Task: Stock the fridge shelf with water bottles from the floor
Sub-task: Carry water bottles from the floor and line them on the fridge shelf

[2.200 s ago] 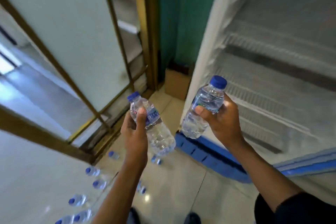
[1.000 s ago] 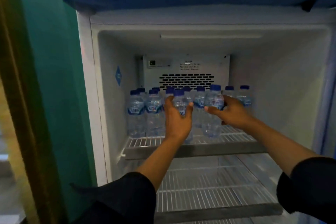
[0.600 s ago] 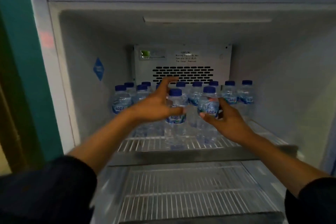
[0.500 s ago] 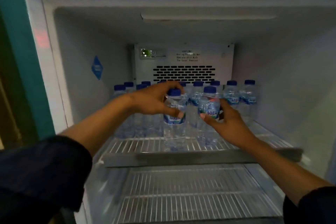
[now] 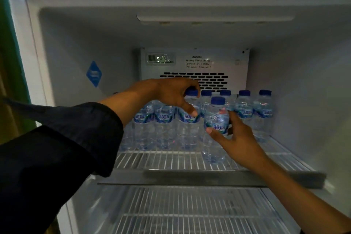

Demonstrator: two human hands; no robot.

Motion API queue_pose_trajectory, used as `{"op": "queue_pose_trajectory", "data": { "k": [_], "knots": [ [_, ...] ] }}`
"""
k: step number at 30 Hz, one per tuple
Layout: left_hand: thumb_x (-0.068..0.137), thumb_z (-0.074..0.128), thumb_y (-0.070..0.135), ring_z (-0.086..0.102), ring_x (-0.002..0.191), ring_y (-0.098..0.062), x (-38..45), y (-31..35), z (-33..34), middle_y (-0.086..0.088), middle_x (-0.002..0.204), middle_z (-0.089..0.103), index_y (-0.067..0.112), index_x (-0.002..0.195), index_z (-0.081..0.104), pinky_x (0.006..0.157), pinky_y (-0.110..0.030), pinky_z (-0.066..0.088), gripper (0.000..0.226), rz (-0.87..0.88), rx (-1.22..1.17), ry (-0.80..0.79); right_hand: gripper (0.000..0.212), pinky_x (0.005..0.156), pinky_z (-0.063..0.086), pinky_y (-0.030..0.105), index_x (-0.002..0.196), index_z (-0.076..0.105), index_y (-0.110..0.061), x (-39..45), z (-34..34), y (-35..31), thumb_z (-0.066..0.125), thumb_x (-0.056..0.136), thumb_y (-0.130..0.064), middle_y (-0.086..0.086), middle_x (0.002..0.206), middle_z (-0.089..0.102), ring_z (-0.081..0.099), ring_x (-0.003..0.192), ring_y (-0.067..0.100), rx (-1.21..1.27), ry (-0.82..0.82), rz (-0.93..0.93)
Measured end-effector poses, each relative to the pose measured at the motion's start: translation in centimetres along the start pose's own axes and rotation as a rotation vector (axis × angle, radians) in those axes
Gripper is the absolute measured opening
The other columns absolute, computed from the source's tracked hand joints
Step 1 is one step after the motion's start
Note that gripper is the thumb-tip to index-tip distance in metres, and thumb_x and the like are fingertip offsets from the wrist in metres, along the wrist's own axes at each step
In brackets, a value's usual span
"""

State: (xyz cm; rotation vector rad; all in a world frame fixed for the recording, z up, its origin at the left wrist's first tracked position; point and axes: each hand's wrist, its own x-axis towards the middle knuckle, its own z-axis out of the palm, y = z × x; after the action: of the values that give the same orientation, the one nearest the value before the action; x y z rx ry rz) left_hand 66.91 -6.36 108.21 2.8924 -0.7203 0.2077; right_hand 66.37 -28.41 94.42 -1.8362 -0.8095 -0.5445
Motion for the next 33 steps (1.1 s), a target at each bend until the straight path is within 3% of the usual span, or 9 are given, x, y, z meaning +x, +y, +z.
{"op": "queue_pose_trajectory", "data": {
  "k": [5, 8, 10, 12, 17, 23, 26, 29, 33],
  "knots": [
    [0.073, 0.079, 0.048, 0.051, 0.109, -0.016, 0.6, -0.6, 0.9, 0.008, 0.123, 0.052, 0.031, 0.117, 0.05, 0.092, -0.031, 0.044, 0.055, -0.028, 0.008, -0.041, 0.045, 0.068, 0.038, -0.003, 0.11, 0.042, -0.054, 0.0, 0.0, 0.2, 0.065, 0.072, -0.06, -0.045, 0.1, 0.055, 0.052, 0.091, -0.021, 0.006, 0.0, 0.024],
    [0.074, 0.08, 0.043, 0.051, 0.109, -0.017, 0.7, -0.7, 0.8, 0.006, 0.122, 0.051, 0.026, 0.116, 0.052, 0.093, -0.033, 0.044, 0.053, -0.032, 0.055, -0.05, 0.064, 0.063, 0.041, 0.0, 0.114, 0.038, -0.052, 0.2, -0.3, 0.5, 0.067, 0.06, -0.069, -0.03, 0.099, 0.055, 0.051, 0.087, -0.018, -0.054, -0.007, 0.054],
    [0.073, 0.081, 0.043, 0.051, 0.102, -0.015, 0.8, -0.7, 0.7, 0.006, 0.12, 0.05, 0.024, 0.119, 0.051, 0.084, -0.028, 0.045, 0.059, -0.036, 0.085, -0.044, 0.077, 0.061, 0.041, 0.001, 0.119, 0.036, -0.047, 0.1, -0.4, 0.7, 0.066, 0.054, -0.073, -0.028, 0.102, 0.052, 0.05, 0.086, -0.017, -0.083, -0.026, 0.073],
    [0.07, 0.082, 0.044, 0.049, 0.09, -0.01, 0.6, -0.7, 0.8, 0.009, 0.115, 0.046, 0.025, 0.128, 0.045, 0.074, -0.022, 0.042, 0.071, -0.061, 0.098, -0.043, 0.077, 0.061, 0.041, 0.0, 0.12, 0.037, -0.044, 0.2, -0.3, 1.0, 0.07, 0.056, -0.07, -0.028, 0.102, 0.053, 0.051, 0.086, -0.018, -0.08, -0.026, 0.069],
    [0.073, 0.082, 0.04, 0.045, 0.092, -0.016, 0.4, -0.7, 1.2, -0.001, 0.117, 0.048, 0.021, 0.137, 0.036, 0.079, -0.028, 0.04, 0.08, -0.111, 0.127, -0.047, 0.063, 0.055, 0.041, 0.006, 0.117, 0.045, -0.039, 1.9, 0.0, 2.2, 0.082, 0.067, -0.046, -0.026, 0.101, 0.055, 0.057, 0.075, -0.006, -0.057, 0.0, 0.121],
    [0.075, 0.08, 0.04, 0.051, 0.114, -0.025, 0.7, -0.4, 1.5, -0.01, 0.141, 0.046, 0.016, 0.144, 0.031, 0.094, -0.036, 0.046, 0.088, -0.121, 0.181, -0.054, 0.066, 0.066, 0.04, -0.002, 0.121, 0.041, -0.04, 3.6, 1.2, 2.7, 0.082, 0.071, -0.034, -0.034, 0.105, 0.048, 0.045, 0.091, -0.03, -0.035, -0.058, 0.132],
    [0.074, 0.08, 0.042, 0.051, 0.114, -0.027, 0.7, -0.6, 1.6, -0.01, 0.141, 0.046, 0.018, 0.145, 0.029, 0.094, -0.04, 0.047, 0.09, -0.132, 0.194, -0.062, 0.074, 0.075, 0.04, 0.001, 0.127, 0.038, -0.04, 2.8, 1.6, 3.6, 0.082, 0.068, -0.041, -0.033, 0.109, 0.048, 0.047, 0.095, -0.025, -0.017, -0.049, 0.162],
    [0.073, 0.08, 0.044, 0.049, 0.104, -0.02, 0.9, -0.9, 1.5, -0.009, 0.14, 0.046, 0.019, 0.144, 0.03, 0.088, -0.035, 0.046, 0.091, -0.111, 0.188, -0.052, 0.089, 0.083, 0.041, 0.018, 0.132, 0.04, -0.034, 2.3, 1.6, 3.9, 0.078, 0.055, -0.058, -0.028, 0.108, 0.049, 0.05, 0.098, -0.006, -0.049, -0.079, 0.205],
    [0.073, 0.08, 0.044, 0.043, 0.097, -0.015, 1.1, -1.2, 1.4, -0.01, 0.136, 0.049, 0.018, 0.143, 0.032, 0.085, -0.032, 0.043, 0.09, -0.087, 0.19, -0.039, 0.085, 0.08, 0.042, 0.017, 0.126, 0.043, -0.034, 2.5, 1.8, 4.0, 0.079, 0.053, -0.058, -0.031, 0.103, 0.05, 0.048, 0.091, -0.015, -0.049, -0.055, 0.201]
  ]
}}
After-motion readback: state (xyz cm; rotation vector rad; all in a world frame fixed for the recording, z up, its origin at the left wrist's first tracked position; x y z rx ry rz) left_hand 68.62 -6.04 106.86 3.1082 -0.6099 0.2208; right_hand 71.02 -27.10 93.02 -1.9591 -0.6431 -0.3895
